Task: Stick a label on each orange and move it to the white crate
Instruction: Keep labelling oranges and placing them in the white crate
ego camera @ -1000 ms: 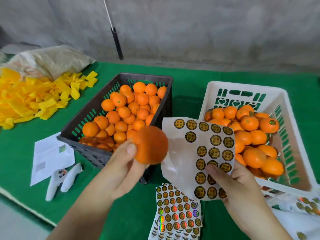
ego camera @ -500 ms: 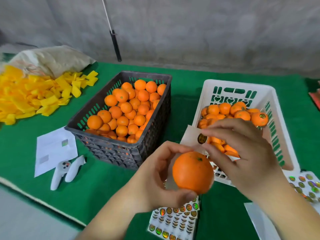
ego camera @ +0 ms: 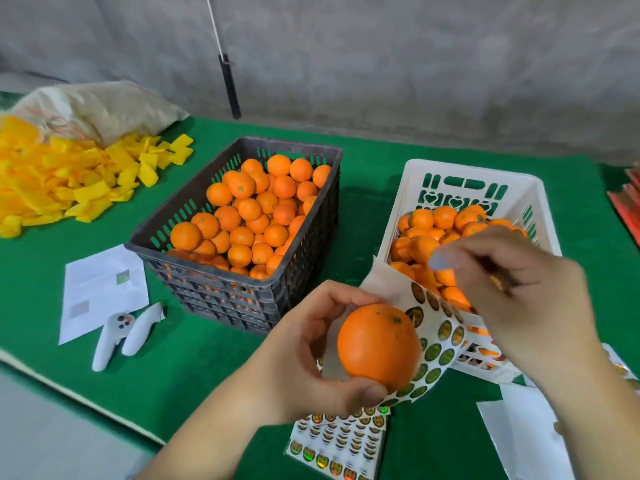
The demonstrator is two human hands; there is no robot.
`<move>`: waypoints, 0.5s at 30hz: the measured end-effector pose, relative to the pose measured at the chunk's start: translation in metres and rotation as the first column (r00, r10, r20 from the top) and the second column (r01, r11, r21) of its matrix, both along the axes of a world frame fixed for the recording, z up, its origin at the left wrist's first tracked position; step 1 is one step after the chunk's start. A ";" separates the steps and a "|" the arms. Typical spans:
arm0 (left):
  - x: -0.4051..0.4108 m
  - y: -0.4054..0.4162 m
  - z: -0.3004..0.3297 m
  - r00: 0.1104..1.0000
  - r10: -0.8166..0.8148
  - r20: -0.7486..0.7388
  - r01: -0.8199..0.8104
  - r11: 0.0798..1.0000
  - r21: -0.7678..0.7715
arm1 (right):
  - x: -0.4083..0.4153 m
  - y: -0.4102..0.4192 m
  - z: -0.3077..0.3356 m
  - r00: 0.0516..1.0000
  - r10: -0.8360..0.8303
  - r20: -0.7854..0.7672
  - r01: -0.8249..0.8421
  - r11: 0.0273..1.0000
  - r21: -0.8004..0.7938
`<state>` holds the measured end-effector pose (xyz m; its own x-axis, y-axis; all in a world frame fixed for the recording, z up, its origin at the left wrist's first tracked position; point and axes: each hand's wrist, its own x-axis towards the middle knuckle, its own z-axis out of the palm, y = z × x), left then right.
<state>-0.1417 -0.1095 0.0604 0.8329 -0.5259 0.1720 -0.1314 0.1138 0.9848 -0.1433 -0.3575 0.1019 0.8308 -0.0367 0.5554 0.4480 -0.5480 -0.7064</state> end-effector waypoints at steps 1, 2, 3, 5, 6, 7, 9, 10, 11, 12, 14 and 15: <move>0.000 -0.003 -0.001 0.999 0.031 -0.026 -0.032 0.999 -0.039 | -0.005 0.003 0.001 0.991 -0.094 0.098 0.095 0.995 -0.010; -0.001 -0.007 -0.002 0.996 0.066 -0.059 -0.071 0.995 -0.073 | -0.012 0.008 0.000 0.970 -0.153 0.187 0.162 0.986 -0.031; -0.001 -0.011 -0.002 0.990 0.102 -0.097 -0.112 0.989 -0.099 | -0.018 0.014 -0.004 0.953 -0.153 0.260 0.180 0.980 -0.085; -0.001 -0.016 -0.005 0.971 0.161 -0.177 -0.185 0.974 -0.129 | -0.029 0.028 -0.022 0.948 -0.038 0.316 0.118 0.964 -0.237; -0.001 -0.016 -0.007 0.963 0.176 -0.205 -0.207 0.968 -0.139 | -0.030 0.032 -0.032 0.951 0.025 0.310 0.070 0.954 -0.290; 0.000 -0.016 -0.009 0.956 0.187 -0.226 -0.222 0.965 -0.142 | -0.031 0.036 -0.041 0.953 0.057 0.299 0.043 0.947 -0.317; 0.001 -0.017 -0.012 0.938 0.228 -0.262 -0.265 0.957 -0.116 | -0.029 0.039 -0.055 0.964 0.045 0.260 0.047 0.941 -0.336; 0.001 -0.018 -0.014 0.926 0.250 -0.282 -0.285 0.954 -0.092 | -0.029 0.039 -0.060 0.973 0.036 0.229 0.049 0.934 -0.353; 0.001 -0.020 -0.015 0.916 0.265 -0.300 -0.298 0.952 -0.068 | -0.029 0.038 -0.063 0.981 0.024 0.194 0.052 0.925 -0.375; 0.001 -0.021 -0.017 0.910 0.271 -0.314 -0.301 0.952 -0.050 | -0.029 0.038 -0.065 0.987 0.011 0.159 0.053 0.917 -0.396; -0.001 -0.023 -0.020 0.913 0.238 -0.330 -0.269 0.962 -0.052 | -0.026 0.038 -0.068 0.994 0.006 0.107 0.035 0.927 -0.374; -0.002 -0.024 -0.021 0.918 0.210 -0.338 -0.245 0.967 -0.066 | -0.025 0.038 -0.069 0.995 0.008 0.098 0.025 0.941 -0.337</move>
<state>-0.1433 -0.1332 0.0397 0.9471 -0.3093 -0.0853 0.1596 0.2233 0.9616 -0.1681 -0.3197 0.0334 0.7729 0.1602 0.6140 0.4993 -0.7507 -0.4327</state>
